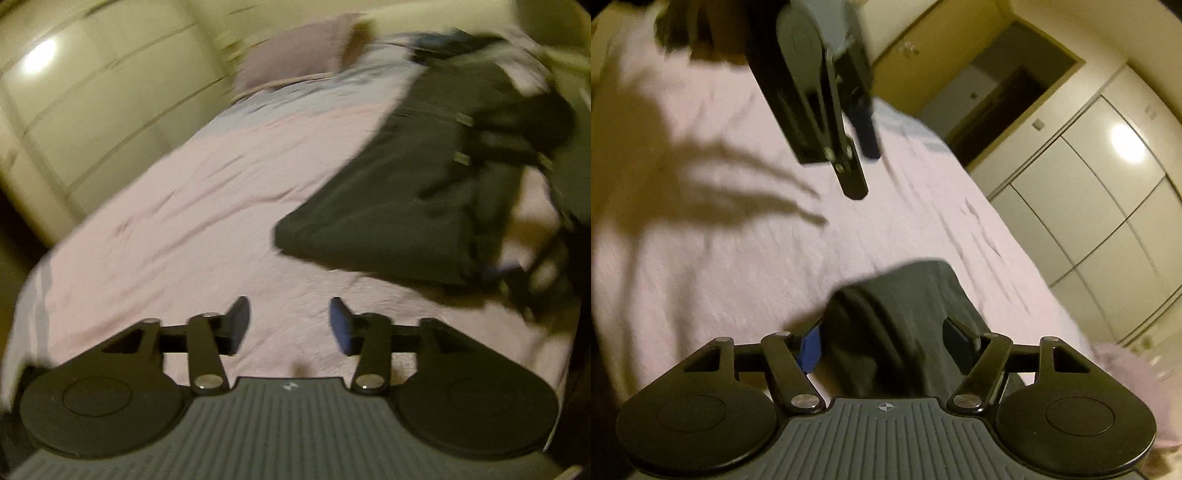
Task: Fold clothes
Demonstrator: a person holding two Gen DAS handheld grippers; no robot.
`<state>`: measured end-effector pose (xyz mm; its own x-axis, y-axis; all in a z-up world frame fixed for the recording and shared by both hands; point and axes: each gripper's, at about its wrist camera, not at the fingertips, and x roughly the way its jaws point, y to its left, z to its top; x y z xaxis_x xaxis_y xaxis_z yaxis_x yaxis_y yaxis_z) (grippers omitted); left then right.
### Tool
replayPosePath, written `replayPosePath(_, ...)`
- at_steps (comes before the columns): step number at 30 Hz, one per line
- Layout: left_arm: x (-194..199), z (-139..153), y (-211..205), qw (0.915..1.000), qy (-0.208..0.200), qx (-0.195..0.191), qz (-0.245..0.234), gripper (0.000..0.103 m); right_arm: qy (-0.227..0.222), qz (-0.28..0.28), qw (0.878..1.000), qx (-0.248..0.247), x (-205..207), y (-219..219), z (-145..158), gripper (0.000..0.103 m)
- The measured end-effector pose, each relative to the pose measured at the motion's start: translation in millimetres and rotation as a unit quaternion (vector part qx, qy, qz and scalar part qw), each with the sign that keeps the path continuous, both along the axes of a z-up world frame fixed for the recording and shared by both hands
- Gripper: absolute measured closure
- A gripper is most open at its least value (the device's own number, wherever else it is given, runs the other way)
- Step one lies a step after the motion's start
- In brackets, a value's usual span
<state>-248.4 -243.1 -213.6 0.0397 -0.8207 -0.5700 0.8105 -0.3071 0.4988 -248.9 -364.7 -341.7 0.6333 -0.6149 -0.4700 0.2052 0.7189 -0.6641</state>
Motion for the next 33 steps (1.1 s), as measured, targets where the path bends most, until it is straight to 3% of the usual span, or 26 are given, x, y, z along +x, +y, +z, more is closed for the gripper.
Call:
replayPosePath(1,-6.7,-5.7,-4.0,0.9995,-0.028,-0.006,-0.014,0.053,0.005,0.001,1.0,-0.005,0.0,-2.8,-4.5,0.043)
replayPosePath(2,-12.6,-11.6,-8.6,0.9981,-0.054,-0.01,-0.026,0.053,0.005,0.002,1.0,0.003,-0.8,-7.1,-4.7,0.059)
replayPosePath(5,-30.7,-29.4,-25.1,0.9893,-0.129,-0.019,-0.065,0.053,-0.014,-0.002,0.999,0.034,-5.9,-18.7,5.7,0.084)
replayPosePath(7,-42.3,-38.2,-34.6,0.98,-0.175,-0.032,-0.089,0.053,-0.035,-0.006,0.998,0.049,-10.4,-24.8,16.2,0.091)
replayPosePath(10,-60.0,-36.2,-51.1,0.9704,-0.21,-0.067,-0.098,0.055,-0.074,-0.011,0.994,0.074,-20.2,-37.1,35.1,0.093)
replayPosePath(12,-68.5,-24.1,-63.0,0.9697,-0.208,-0.098,-0.084,0.056,-0.114,-0.015,0.989,0.097,-31.2,-51.0,52.4,0.094)
replayPosePath(15,-82.2,7.4,-77.2,0.9696,-0.18,-0.157,-0.053,0.055,-0.201,-0.037,0.969,0.139,-59.7,-83.6,89.1,0.094)
replayPosePath(18,-102.0,37.3,-89.2,0.9662,-0.154,-0.204,-0.038,0.055,-0.319,-0.063,0.923,0.204,-118.1,-127.0,130.2,0.094)
replayPosePath(21,-130.2,55.7,-105.5,0.9669,-0.13,-0.214,-0.049,0.055,-0.443,-0.106,0.858,0.239,-201.0,-168.1,156.5,0.094)
replayPosePath(24,-166.1,59.0,-127.8,0.9708,-0.11,-0.197,-0.081,0.055,-0.539,-0.167,0.791,0.236,-294.7,-201.9,155.4,0.094)
replayPosePath(27,-205.8,48.8,-152.4,0.9719,-0.108,-0.168,-0.125,0.054,-0.596,-0.249,0.721,0.25,-379.3,-239.1,122.0,0.094)
replayPosePath(30,-244.7,30.2,-182.3,0.9746,-0.097,-0.121,-0.161,0.054,-0.598,-0.339,0.657,0.307,-445.2,-280.4,60.3,0.093)
replayPosePath(33,-270.9,6.7,-212.6,0.9783,-0.073,-0.067,-0.182,0.054,-0.601,-0.352,0.634,0.337,-470.4,-290.4,38.8,0.093)
